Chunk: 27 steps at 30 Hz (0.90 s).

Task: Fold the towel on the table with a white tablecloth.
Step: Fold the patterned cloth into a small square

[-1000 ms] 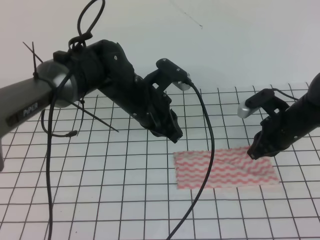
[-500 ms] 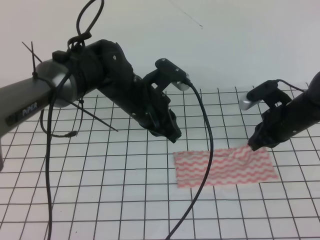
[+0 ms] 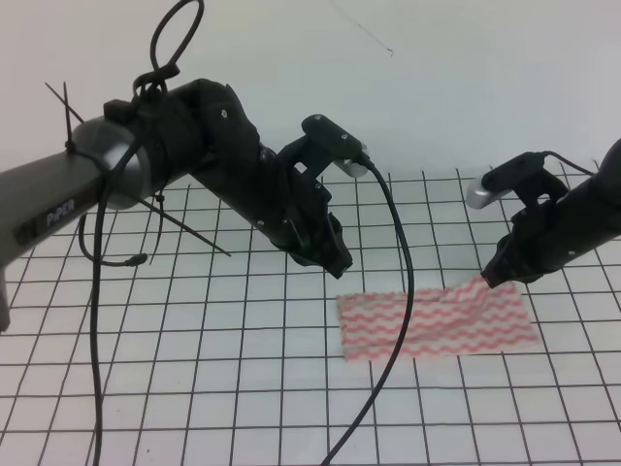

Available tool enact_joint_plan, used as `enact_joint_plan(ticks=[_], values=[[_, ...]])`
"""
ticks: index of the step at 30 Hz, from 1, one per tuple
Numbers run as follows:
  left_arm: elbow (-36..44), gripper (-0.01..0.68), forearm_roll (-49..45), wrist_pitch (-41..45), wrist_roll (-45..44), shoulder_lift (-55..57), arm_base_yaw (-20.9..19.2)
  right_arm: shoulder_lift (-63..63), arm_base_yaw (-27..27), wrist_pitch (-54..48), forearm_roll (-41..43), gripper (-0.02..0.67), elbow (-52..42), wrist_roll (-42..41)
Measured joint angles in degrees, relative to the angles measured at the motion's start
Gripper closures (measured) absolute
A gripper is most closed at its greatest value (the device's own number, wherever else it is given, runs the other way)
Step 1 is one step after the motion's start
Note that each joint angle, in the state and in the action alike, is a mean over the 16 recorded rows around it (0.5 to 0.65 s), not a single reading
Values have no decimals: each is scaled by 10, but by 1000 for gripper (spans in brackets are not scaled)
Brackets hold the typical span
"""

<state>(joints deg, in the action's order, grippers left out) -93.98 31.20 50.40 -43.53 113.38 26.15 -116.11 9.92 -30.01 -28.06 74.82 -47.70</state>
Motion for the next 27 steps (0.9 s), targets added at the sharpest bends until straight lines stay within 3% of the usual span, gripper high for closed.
enact_joint_plan(ticks=[9,22,27], values=[[0,672,0,2,1,-1,0,0,0,7,5,627,0,6],[0,672,-14,-4,11,-18,0,17,1,10,42,397,1,0],[0,672,-25,-33,37,-27,0,31,9,6,42,353,9,-35]])
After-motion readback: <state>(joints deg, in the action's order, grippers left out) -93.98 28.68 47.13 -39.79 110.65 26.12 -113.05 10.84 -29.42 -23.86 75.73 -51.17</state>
